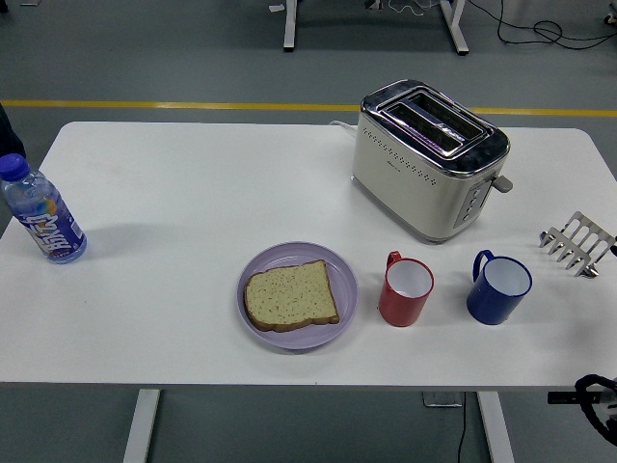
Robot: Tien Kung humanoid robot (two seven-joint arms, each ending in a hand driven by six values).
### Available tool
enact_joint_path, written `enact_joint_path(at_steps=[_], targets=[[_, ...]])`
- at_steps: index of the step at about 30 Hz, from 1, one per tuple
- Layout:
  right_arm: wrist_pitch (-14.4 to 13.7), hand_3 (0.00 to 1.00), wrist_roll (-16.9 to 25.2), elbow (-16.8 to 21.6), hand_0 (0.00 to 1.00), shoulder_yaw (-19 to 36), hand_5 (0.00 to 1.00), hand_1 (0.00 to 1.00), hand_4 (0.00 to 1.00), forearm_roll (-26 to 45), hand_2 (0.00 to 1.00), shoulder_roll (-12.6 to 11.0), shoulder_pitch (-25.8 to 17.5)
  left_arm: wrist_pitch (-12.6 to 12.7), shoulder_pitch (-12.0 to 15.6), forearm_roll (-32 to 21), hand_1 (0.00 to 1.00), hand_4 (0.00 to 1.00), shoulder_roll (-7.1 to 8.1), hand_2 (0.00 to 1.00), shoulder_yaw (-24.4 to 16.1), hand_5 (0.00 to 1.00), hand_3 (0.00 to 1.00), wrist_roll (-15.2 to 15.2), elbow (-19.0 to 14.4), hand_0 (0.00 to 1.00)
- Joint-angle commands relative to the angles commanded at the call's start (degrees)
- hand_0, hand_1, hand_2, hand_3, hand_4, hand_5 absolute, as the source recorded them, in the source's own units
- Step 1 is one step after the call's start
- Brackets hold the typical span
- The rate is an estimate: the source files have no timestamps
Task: Pick up the cup,pour liquid into bread,place the cup on the desk
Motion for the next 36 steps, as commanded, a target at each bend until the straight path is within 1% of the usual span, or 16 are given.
enact_joint_path(at_steps=[3,7,8,11,13,14,19,20,25,26,31,32,33,36], targets=[[-0.27,0.7,0.14,0.54,0.705,-0.32,0.101,0.645,0.746,-2.16,0.697,-0.36,-0.49,-0.01,0.02,0.12,0.683,0.251,0.0,0.698,-0.05,0.998,0.542,0.04,0.0,0.679],[-0.07,0.7,-0.44,2.39,0.705,-0.97,0.101,0.645,0.746,-8.51,0.697,-1.22,-1.88,-0.02,0.08,0.18,0.683,0.251,-0.01,0.698,-0.12,0.998,0.542,0.05,-0.01,0.679],[0.13,0.813,-0.73,2.82,0.818,-1.14,0.203,0.752,0.915,-9.82,0.822,-1.41,-2.18,-0.03,0.07,0.2,0.683,0.251,0.0,0.698,-0.12,0.998,0.542,0.06,-0.01,0.679],[0.91,0.813,-1.57,4.03,0.818,-1.79,0.203,0.752,0.915,-15.01,0.822,-1.98,-3.09,-0.06,0.01,0.41,0.683,0.251,0.01,0.698,-0.26,0.998,0.542,0.14,0.01,0.679],[0.92,0.813,-1.81,4.66,0.818,-2.32,0.203,0.752,0.915,-18.1,0.822,-2.27,-3.67,-0.07,-0.04,0.44,0.683,0.251,0.01,0.698,-0.27,0.998,0.542,0.17,0.01,0.679],[0.71,0.894,-1.85,5.06,0.907,-2.74,0.194,0.821,0.953,-19.87,0.903,-2.38,-4.09,-0.07,-0.08,0.39,0.683,0.251,0.01,0.698,-0.26,0.998,0.542,0.16,0.01,0.679],[-0.45,0.894,-1.85,5.59,0.907,-4.03,0.194,0.821,0.953,-22.09,0.903,-2.59,-4.88,-0.08,-0.19,0.29,0.683,0.251,0.04,0.698,-0.19,0.998,0.542,0.12,0.0,0.679],[-0.95,0.924,-1.9,5.58,0.927,-4.45,0.139,0.83,0.992,-22.57,0.933,-2.66,-5.06,-0.08,-0.23,0.22,0.683,0.251,0.05,0.698,-0.14,0.998,0.542,0.08,0.0,0.679],[-3.16,0.924,-1.81,6.07,0.927,-6.17,0.139,0.83,0.992,-24.17,0.933,-2.95,-6.29,-0.1,-0.38,0.01,0.683,0.251,0.14,0.698,0.02,0.998,0.542,-0.05,-0.01,0.679],[-3.64,0.956,-1.84,6.31,0.949,-6.57,0.045,0.844,0.998,-24.48,0.95,-3.05,-6.59,-0.11,-0.42,-0.09,0.683,0.251,0.18,0.698,0.09,0.998,0.542,-0.09,-0.02,0.679],[-5.58,0.956,-1.93,7.37,0.949,-8.7,0.045,0.844,0.998,-25.65,0.95,-3.62,-7.65,-0.14,-0.59,0.17,0.683,0.251,0.26,0.698,-0.04,0.998,0.542,0.02,-0.01,0.679],[-6.12,0.977,-1.8,7.74,0.958,-9.37,0.002,0.851,0.998,-25.74,0.961,-3.73,-8.02,-0.13,-0.6,0.17,0.683,0.251,0.28,0.698,-0.05,0.998,0.542,0.03,-0.02,0.679],[-6.48,0.977,-1.69,8.09,0.958,-9.99,0.002,0.851,0.998,-25.7,0.961,-3.81,-8.39,-0.13,-0.6,0.22,0.683,0.251,0.28,0.698,-0.08,0.998,0.542,0.05,-0.01,0.679],[-6.44,0.977,-1.31,8.88,0.958,-11.73,0.002,0.851,0.998,-24.51,0.961,-4.07,-9.06,-0.15,-0.58,0.28,0.683,0.251,0.32,0.698,-0.12,0.998,0.542,0.08,-0.03,0.679]])
